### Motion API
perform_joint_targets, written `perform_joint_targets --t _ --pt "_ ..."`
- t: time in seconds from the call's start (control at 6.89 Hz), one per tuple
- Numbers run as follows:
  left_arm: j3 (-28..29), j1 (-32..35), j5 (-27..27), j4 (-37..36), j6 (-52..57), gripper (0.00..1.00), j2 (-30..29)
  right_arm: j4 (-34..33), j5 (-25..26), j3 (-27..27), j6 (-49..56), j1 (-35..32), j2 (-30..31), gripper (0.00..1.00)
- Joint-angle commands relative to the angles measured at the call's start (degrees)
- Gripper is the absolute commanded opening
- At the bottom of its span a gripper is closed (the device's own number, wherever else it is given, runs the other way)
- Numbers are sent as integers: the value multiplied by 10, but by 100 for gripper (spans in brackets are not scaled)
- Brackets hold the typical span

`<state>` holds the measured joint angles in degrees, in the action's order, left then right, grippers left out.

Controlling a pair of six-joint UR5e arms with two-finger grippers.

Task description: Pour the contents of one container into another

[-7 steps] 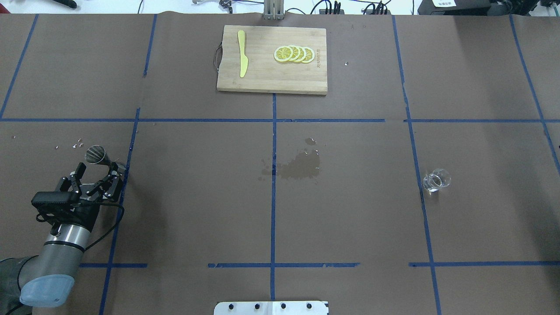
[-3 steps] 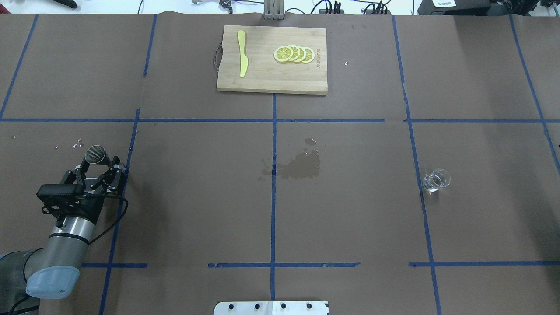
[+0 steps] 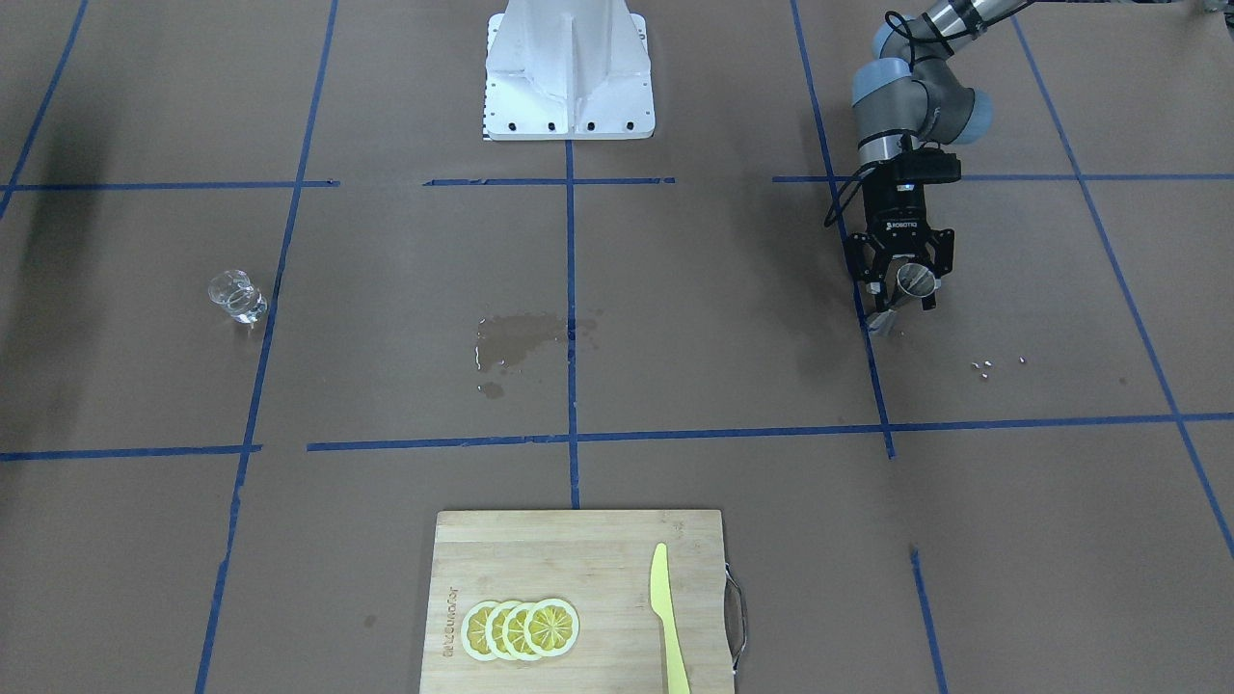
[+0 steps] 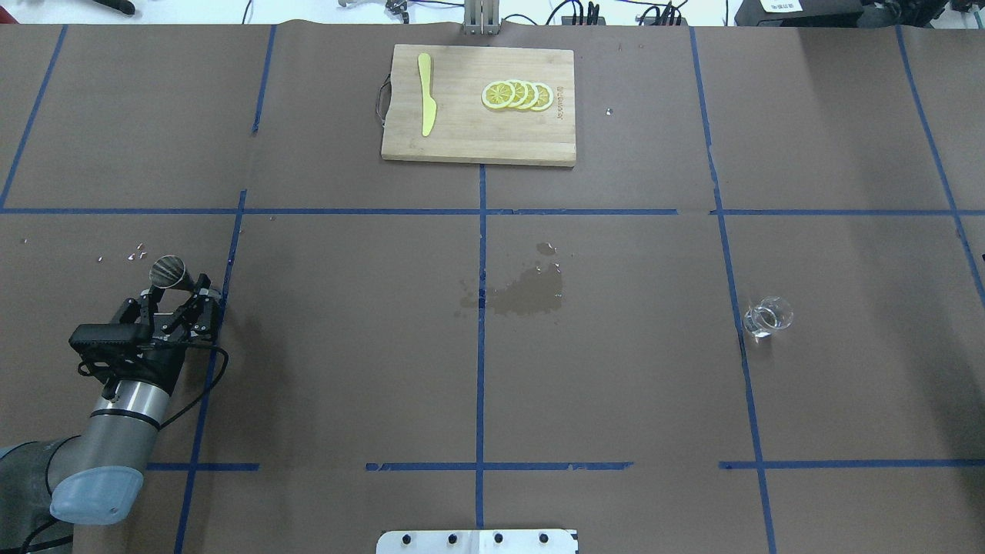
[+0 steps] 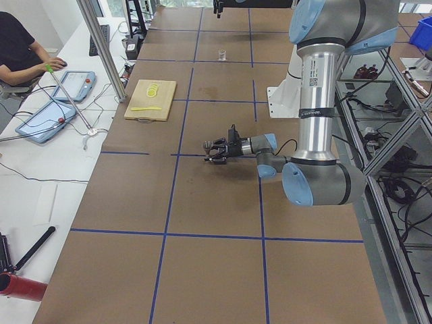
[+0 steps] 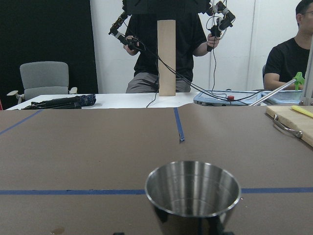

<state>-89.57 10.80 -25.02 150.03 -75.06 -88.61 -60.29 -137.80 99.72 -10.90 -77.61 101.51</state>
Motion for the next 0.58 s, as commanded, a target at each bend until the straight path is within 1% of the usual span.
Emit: perform_joint_targets --t 0.0,0.44 --pt "3 0 -5 0 0 58 -6 0 0 0 0 0 0 100" --pt "3 -1 -9 0 0 55 -6 0 0 -2 0 0 0 100"
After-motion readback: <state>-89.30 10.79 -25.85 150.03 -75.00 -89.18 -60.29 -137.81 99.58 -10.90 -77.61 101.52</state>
